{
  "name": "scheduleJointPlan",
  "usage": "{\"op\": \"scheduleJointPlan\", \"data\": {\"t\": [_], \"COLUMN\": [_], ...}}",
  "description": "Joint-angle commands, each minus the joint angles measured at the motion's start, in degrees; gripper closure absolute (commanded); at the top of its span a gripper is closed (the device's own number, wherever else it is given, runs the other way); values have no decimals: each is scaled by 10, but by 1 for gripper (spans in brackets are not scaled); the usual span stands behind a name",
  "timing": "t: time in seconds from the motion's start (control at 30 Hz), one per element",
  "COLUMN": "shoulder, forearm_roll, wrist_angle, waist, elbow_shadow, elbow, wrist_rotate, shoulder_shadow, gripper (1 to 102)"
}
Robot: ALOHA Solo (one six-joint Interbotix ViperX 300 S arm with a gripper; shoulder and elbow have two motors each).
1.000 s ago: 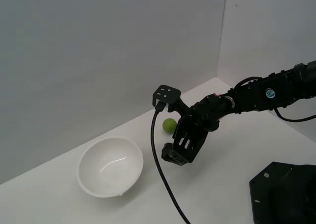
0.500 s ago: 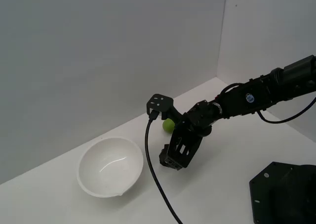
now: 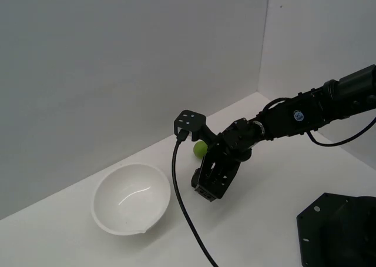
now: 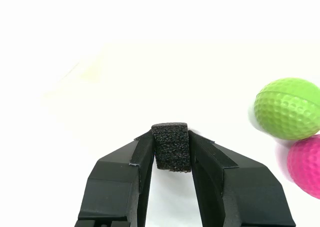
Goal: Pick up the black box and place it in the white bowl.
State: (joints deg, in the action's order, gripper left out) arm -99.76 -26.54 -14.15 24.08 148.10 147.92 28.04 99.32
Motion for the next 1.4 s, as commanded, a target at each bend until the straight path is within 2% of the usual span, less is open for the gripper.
{"op": "scheduleJointPlan", "data": {"t": [0.0, 0.1, 0.3, 0.47, 0.93, 1.2, 1.37], "shoulder": [-18, -18, -25, -60, -192, -243, -257], "forearm_roll": [-13, -13, -13, -13, -8, -10, -15], "wrist_angle": [-7, -7, -18, -60, -136, -173, -178], "waist": [5, 5, 3, -13, -69, -71, -67], "elbow_shadow": [-10, -9, -8, -9, -17, -49, -72], "elbow": [-8, -7, -6, -7, -12, -47, -69], "wrist_rotate": [8, 8, 8, 8, 8, 5, 4], "shoulder_shadow": [22, 23, 29, 64, 198, 248, 260], "gripper": [77, 83, 83, 83, 83, 83, 83]}}
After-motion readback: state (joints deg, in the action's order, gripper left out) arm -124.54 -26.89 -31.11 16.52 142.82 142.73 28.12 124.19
